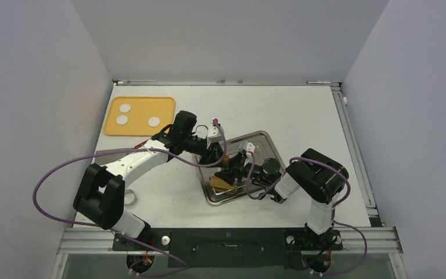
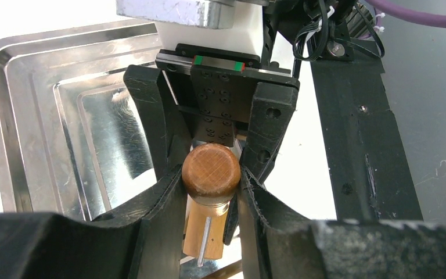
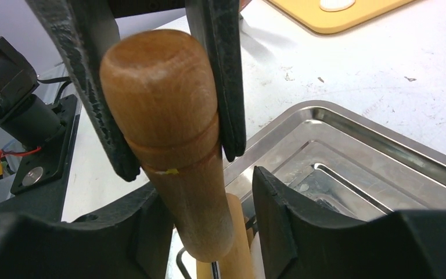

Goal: Roll out the dumpling wrappers from the dough
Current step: Flatten out the dough on the work surface.

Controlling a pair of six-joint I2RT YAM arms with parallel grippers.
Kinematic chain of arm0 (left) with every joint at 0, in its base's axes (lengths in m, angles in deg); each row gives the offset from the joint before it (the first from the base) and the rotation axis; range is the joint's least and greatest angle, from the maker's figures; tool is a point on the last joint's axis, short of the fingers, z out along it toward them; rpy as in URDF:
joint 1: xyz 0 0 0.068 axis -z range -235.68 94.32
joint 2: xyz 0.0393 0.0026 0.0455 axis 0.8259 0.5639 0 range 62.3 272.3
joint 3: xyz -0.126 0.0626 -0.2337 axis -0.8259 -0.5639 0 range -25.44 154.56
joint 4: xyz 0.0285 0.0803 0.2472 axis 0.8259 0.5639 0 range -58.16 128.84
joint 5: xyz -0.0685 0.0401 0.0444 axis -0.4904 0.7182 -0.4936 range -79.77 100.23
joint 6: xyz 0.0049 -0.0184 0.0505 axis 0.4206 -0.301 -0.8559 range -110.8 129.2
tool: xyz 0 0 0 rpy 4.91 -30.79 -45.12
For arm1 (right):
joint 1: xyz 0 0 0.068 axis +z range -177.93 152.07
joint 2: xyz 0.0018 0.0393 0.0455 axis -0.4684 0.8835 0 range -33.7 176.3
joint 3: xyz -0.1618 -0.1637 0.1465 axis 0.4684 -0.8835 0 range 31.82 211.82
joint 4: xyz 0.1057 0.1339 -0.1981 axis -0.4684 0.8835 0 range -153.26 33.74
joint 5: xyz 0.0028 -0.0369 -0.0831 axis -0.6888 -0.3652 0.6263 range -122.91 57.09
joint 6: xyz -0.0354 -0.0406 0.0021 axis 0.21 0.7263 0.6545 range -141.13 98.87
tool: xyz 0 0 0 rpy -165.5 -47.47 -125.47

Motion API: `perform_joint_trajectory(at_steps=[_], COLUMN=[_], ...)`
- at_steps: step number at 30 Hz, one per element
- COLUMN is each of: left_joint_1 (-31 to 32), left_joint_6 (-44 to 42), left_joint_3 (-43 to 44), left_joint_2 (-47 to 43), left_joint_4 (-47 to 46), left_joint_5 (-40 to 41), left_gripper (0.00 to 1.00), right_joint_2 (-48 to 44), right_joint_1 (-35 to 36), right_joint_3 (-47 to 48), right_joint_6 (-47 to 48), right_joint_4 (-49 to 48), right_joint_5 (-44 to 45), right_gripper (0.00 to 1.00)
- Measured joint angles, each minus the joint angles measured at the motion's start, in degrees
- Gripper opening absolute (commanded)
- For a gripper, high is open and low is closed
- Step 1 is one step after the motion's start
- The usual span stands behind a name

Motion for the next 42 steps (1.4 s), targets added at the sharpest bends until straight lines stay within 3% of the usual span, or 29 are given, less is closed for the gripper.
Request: perform_joint_trajectory(at_steps=[2,4,7,8,9,10,13,18,29,42], left_joint_1=[0.00,0.00,-0.11,-0.07,-0.04,-0.07,0.00,0.07,-2.78,-2.16], left_joint_6=[-0.02,-0.07,0.44,0.37,0.39,0.50,1.79,6.25,20.90,29.97], left_joint_3=[0.00,0.00,0.02,0.02,0.02,0.02,0.02,-0.70,-9.53,-10.08], left_joint_2=[0.00,0.00,0.00,-0.02,-0.02,-0.02,-0.02,-0.02,-0.24,-0.52], left_joint_4=[0.00,-0.04,-0.02,-0.02,-0.04,-0.04,-0.33,-5.16,-29.81,-39.06], left_joint_5=[0.04,0.11,0.33,0.39,0.52,0.55,0.50,-0.66,-2.84,-6.01], left_gripper=[0.00,0.00,0.03,0.17,0.37,0.48,0.58,0.55,0.46,0.46], right_joint_2=[-0.37,-0.85,-1.70,-1.73,-1.73,-1.75,-1.86,-2.16,-2.16,-5.84], right_joint_1=[0.00,0.04,0.59,0.63,0.59,0.59,0.61,0.70,0.72,1.18], right_joint_3=[0.00,-0.09,-0.13,-0.13,-0.13,-0.13,-0.13,-0.13,-0.04,0.24], right_joint_6=[0.04,0.13,1.95,2.27,2.40,2.49,2.36,2.27,-0.13,-0.09], right_joint_4=[-0.11,-0.13,0.42,0.59,0.72,0.76,0.83,0.85,0.85,1.22], right_joint_5=[0.00,-0.20,-0.90,-0.70,-0.61,-0.48,-0.15,0.02,0.13,0.46], right_gripper=[0.34,0.13,0.08,0.08,0.09,0.08,0.08,0.08,0.08,0.08])
